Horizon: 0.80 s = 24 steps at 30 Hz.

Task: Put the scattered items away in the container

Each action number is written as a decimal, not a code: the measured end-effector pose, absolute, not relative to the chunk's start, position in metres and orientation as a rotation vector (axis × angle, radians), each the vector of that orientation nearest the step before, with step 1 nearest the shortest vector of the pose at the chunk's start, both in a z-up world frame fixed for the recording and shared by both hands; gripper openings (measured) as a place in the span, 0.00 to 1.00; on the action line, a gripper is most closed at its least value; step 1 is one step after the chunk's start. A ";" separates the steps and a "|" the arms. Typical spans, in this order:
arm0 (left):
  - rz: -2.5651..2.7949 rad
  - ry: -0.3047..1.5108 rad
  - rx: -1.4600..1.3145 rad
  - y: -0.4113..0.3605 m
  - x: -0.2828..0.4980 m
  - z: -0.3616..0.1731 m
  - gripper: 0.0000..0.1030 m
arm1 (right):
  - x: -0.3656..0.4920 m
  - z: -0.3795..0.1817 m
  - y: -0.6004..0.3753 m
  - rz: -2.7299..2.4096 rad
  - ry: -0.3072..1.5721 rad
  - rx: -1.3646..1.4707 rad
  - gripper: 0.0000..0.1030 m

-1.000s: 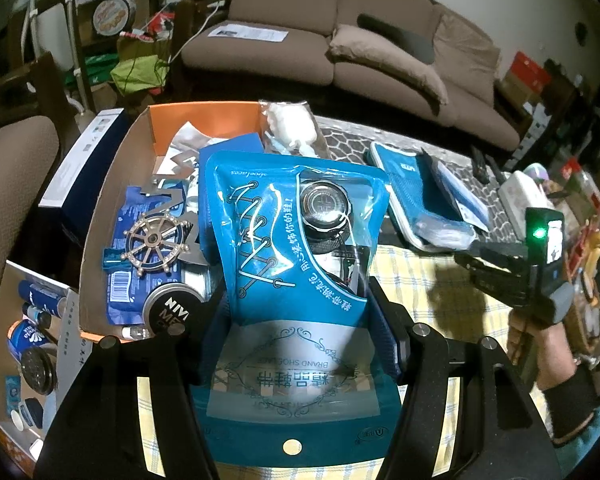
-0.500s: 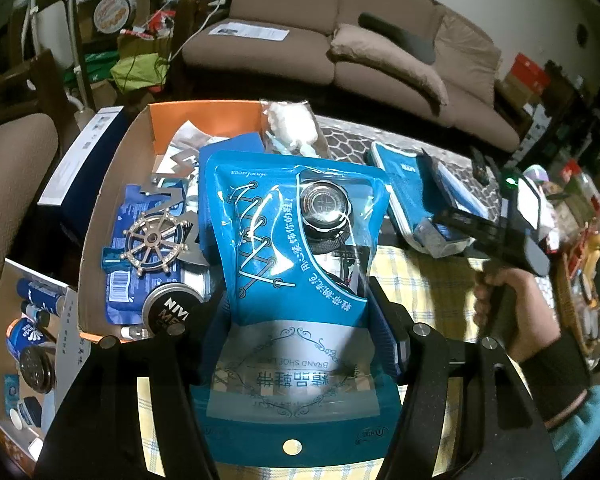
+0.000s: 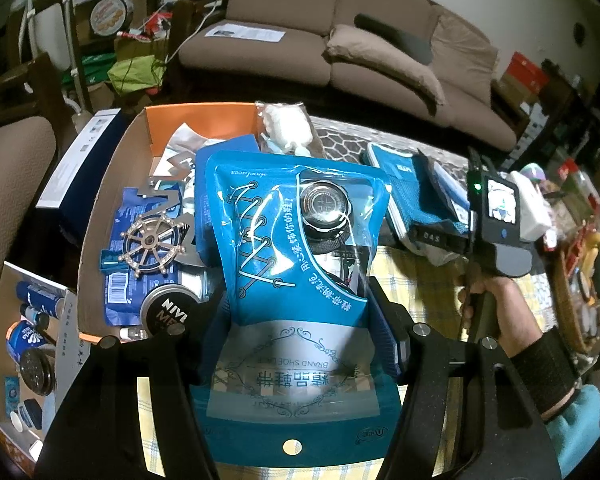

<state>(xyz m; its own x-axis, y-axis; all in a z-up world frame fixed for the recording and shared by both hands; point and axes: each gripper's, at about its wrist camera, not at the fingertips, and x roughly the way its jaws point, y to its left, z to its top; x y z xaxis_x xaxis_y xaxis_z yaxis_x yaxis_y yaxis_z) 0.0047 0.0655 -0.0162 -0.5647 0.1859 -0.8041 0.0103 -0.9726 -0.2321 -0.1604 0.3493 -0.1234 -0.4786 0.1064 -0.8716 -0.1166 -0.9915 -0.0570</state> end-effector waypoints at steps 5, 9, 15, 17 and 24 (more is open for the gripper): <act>2.677 -0.327 -1.415 0.065 0.005 -0.017 0.58 | -0.153 -0.126 0.365 2.580 0.121 -1.592 1.00; 2.679 -0.328 -1.411 0.064 0.005 -0.016 0.58 | -0.141 -0.127 0.379 2.586 0.183 -1.592 1.00; 2.684 -0.332 -1.404 0.063 0.005 -0.015 0.58 | -0.117 -0.121 0.381 2.633 0.131 -1.546 1.00; 2.684 -0.334 -1.402 0.063 0.004 -0.014 0.58 | -0.109 -0.113 0.378 2.660 0.090 -1.530 1.00; 2.700 -0.350 -1.388 0.057 0.002 -0.011 0.58 | -0.076 -0.050 0.359 2.832 0.056 -1.442 1.00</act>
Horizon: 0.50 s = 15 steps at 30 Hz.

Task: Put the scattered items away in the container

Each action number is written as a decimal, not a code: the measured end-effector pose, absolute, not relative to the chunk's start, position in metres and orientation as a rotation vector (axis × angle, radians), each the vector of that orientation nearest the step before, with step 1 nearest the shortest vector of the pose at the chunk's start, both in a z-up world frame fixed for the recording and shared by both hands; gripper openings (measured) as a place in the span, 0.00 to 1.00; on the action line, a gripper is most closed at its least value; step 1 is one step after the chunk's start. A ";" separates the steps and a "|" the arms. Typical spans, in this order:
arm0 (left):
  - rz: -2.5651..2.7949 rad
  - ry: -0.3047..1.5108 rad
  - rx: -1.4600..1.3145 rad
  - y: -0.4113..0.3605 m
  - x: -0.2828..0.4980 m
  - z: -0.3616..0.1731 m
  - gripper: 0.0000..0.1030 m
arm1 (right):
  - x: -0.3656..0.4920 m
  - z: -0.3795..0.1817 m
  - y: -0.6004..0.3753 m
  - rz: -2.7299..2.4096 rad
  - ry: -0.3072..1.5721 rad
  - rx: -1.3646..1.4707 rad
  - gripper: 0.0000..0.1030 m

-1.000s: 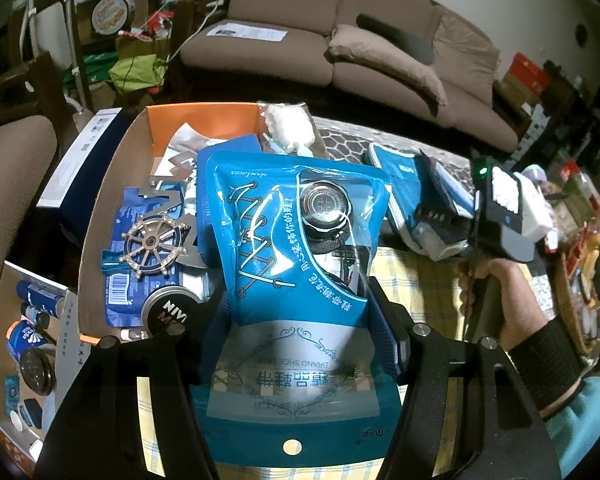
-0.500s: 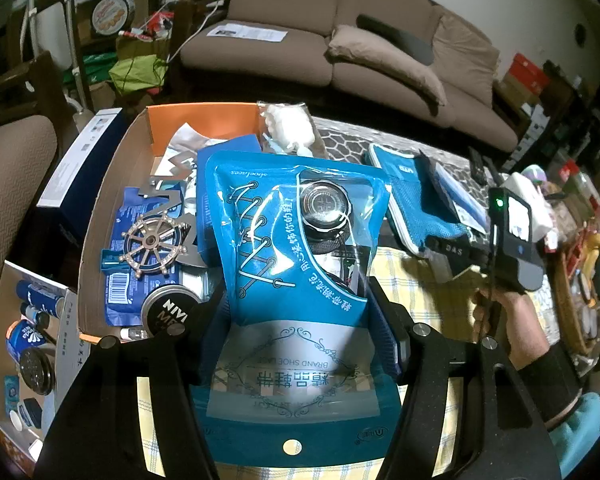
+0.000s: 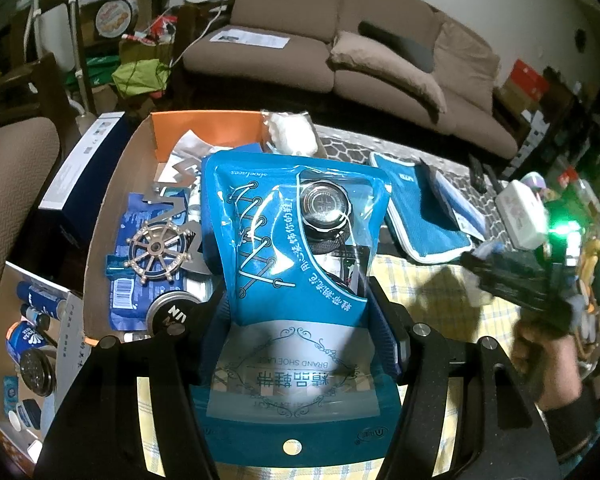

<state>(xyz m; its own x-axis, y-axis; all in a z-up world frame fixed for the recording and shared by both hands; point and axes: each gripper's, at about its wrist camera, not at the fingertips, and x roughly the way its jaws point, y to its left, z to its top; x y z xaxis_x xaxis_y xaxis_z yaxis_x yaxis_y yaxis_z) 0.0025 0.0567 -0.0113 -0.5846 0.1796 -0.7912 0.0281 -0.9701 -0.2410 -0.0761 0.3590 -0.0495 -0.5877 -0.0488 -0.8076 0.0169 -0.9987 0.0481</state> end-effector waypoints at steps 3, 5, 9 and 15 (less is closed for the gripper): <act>2.706 -0.368 -1.381 0.053 0.003 -0.009 0.58 | -0.064 -0.021 0.346 -2.756 -0.064 1.337 1.00; 2.712 -0.375 -1.374 0.052 0.004 -0.008 0.58 | -0.056 -0.001 0.334 -2.744 -0.070 1.303 1.00; 2.721 -0.379 -1.349 0.052 0.004 -0.004 0.58 | -0.046 0.028 0.314 -2.738 -0.026 1.241 1.00; 2.755 -0.411 -1.300 0.041 0.007 0.006 0.58 | -0.041 0.057 0.292 -2.724 -0.046 1.175 1.00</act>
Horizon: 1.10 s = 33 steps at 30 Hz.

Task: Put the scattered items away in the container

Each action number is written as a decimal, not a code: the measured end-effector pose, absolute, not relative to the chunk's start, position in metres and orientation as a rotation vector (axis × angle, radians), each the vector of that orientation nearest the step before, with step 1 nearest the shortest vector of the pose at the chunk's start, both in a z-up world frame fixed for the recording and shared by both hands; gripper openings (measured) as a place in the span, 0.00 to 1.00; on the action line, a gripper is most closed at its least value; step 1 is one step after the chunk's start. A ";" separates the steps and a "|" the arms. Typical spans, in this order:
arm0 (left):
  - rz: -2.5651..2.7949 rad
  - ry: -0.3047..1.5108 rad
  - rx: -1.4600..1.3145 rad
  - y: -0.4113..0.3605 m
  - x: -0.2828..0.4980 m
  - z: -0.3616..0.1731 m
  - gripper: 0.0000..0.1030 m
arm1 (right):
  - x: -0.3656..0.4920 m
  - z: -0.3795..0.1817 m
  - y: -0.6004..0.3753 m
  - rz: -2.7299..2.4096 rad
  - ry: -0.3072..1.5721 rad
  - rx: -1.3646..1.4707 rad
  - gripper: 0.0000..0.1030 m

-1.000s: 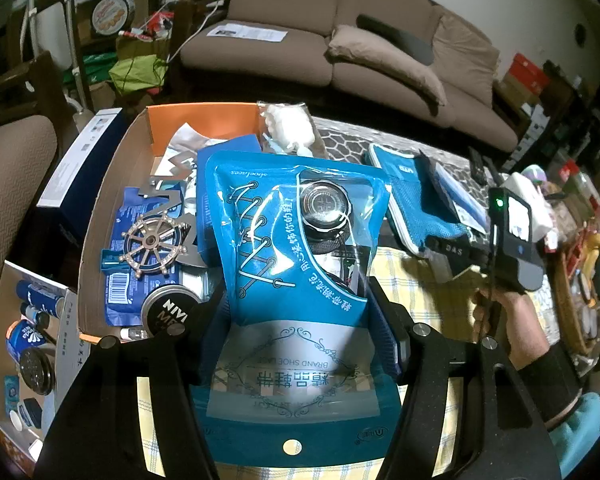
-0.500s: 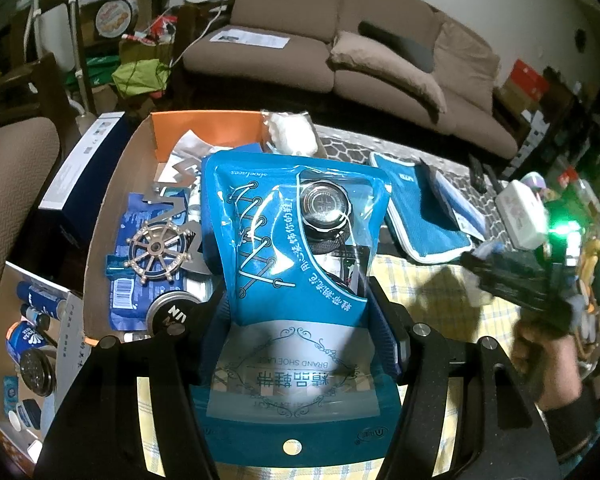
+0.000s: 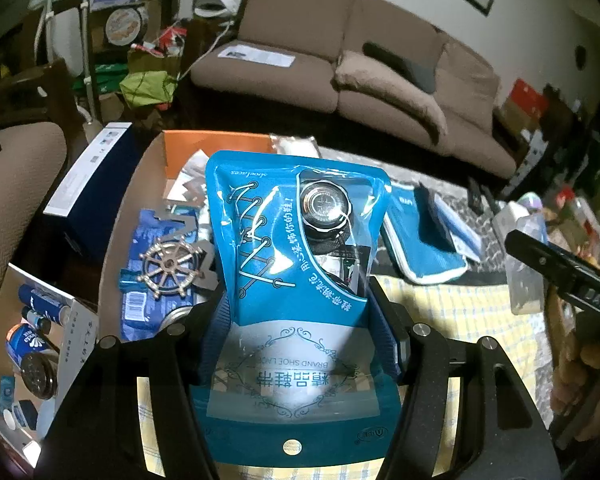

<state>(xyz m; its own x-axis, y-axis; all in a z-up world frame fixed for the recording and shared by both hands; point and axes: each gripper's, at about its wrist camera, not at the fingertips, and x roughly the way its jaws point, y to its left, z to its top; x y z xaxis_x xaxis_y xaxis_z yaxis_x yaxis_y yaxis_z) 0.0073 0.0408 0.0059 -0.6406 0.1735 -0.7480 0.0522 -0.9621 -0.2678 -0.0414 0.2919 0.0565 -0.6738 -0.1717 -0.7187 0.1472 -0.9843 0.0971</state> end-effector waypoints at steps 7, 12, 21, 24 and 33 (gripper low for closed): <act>2.769 -0.506 -1.289 0.016 0.004 0.012 0.58 | -0.042 0.074 0.261 -2.681 -0.063 1.117 1.00; 2.800 -0.556 -1.266 -0.004 0.005 0.018 0.58 | -0.049 0.085 0.241 -2.643 -0.094 1.086 1.00; 2.813 -0.658 -1.307 -0.040 -0.002 0.010 0.58 | -0.066 0.086 0.194 -2.566 -0.094 1.062 1.00; 2.815 -0.674 -1.339 -0.049 -0.004 0.005 0.58 | -0.072 0.074 0.178 -2.535 -0.089 1.094 1.00; 2.817 -0.666 -1.483 -0.065 -0.018 -0.021 0.58 | -0.101 0.023 0.146 -2.469 -0.080 1.214 1.00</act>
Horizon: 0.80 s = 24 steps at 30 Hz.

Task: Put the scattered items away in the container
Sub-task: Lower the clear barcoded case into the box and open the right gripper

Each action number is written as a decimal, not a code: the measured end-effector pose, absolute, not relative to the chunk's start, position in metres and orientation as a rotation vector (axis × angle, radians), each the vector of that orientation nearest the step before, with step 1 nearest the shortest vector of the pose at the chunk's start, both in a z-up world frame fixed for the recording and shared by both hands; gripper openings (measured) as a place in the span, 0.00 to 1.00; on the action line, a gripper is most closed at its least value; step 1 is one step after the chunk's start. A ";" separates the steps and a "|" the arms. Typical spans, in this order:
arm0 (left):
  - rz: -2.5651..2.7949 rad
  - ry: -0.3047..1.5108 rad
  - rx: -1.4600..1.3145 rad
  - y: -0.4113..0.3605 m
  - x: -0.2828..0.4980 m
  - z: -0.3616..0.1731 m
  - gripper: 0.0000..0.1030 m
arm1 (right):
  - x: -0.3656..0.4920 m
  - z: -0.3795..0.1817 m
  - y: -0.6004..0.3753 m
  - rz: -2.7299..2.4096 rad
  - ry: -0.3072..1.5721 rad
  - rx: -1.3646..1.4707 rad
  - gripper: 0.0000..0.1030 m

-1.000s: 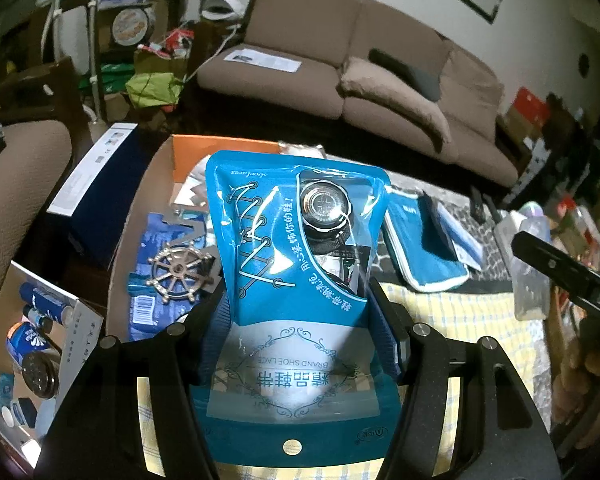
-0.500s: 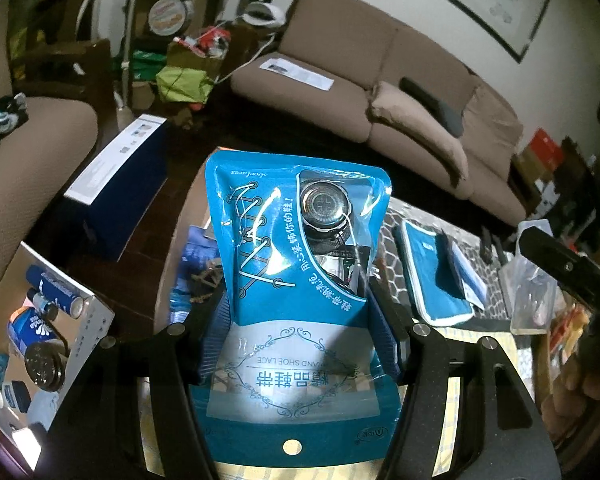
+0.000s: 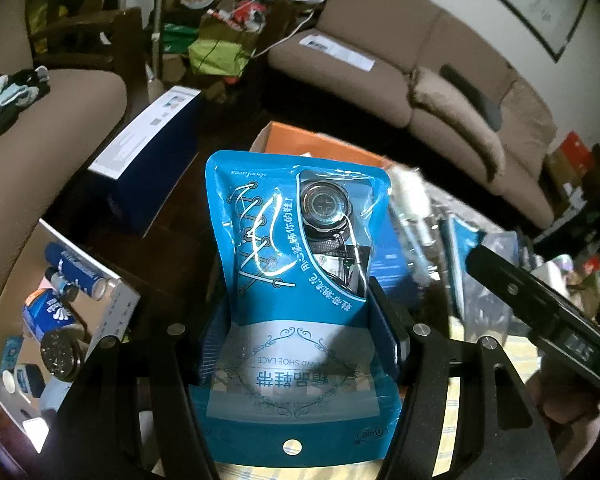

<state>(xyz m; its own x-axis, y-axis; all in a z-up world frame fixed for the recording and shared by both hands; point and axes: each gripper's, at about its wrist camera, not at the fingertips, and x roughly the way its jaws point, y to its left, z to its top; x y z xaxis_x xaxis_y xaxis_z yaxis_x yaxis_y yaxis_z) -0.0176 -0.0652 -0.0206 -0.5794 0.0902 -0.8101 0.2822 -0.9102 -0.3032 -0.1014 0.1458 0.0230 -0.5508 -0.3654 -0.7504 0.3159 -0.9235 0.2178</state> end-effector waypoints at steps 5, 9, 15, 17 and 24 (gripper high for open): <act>-2.606 0.563 1.436 -0.056 -0.025 -0.031 0.58 | -0.125 -0.002 0.138 -2.451 -0.077 1.293 1.00; -2.597 0.483 1.452 -0.047 -0.033 -0.035 0.58 | -0.132 -0.012 0.130 -2.447 -0.023 1.305 1.00; -2.548 0.433 1.493 -0.046 -0.040 -0.048 0.58 | -0.140 -0.022 0.119 -2.416 0.016 1.316 1.00; -2.541 0.444 1.501 -0.048 -0.041 -0.051 0.58 | -0.142 -0.025 0.117 -2.407 0.020 1.320 1.00; -2.494 0.482 1.572 -0.052 -0.051 -0.071 0.58 | -0.141 -0.032 0.111 -2.392 0.077 1.312 1.00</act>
